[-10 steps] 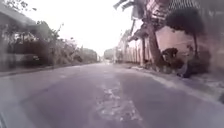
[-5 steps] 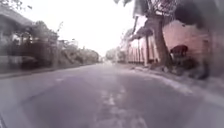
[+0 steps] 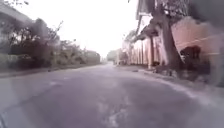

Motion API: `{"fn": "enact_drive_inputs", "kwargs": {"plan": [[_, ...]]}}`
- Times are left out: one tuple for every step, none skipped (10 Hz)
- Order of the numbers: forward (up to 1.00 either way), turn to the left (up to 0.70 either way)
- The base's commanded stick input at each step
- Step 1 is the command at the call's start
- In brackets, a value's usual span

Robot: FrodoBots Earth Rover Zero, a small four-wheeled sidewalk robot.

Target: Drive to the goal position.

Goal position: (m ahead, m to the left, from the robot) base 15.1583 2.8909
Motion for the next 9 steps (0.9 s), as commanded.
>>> {"fn": "enact_drive_inputs", "kwargs": {"plan": [[1.0, 0.0], [1.0, 0.0], [1.0, 0.0], [1.0, 0.0], [1.0, 0.0], [1.0, 0.0], [1.0, 0.0], [1.0, 0.0], [1.0, 0.0]]}}
